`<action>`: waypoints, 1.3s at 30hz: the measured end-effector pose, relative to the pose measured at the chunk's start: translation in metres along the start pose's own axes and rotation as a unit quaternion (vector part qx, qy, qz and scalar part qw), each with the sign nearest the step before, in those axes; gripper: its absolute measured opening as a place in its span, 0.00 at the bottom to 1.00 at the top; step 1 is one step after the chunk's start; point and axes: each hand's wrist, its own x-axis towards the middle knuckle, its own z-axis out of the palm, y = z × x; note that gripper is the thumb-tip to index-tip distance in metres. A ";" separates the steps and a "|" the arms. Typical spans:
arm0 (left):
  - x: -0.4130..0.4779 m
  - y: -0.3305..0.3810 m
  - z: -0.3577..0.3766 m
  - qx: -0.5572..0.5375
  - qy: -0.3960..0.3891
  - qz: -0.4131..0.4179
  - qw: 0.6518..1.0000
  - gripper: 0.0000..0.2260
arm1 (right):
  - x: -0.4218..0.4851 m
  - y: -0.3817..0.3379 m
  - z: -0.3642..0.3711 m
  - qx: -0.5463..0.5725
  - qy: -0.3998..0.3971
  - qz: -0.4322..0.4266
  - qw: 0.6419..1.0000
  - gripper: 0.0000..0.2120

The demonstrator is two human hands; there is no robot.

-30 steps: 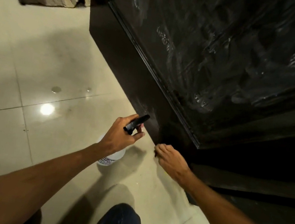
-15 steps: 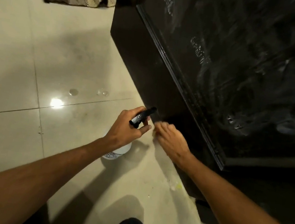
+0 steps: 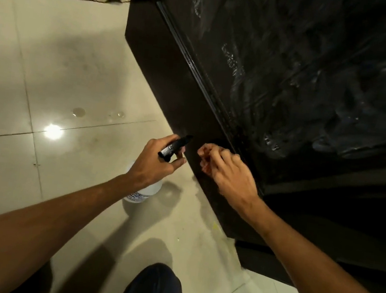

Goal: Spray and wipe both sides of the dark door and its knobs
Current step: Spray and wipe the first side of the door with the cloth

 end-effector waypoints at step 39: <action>0.038 -0.027 -0.076 -0.013 0.080 -0.026 0.996 0.09 | 0.121 -0.040 0.040 -0.103 -0.148 -0.190 0.965 0.39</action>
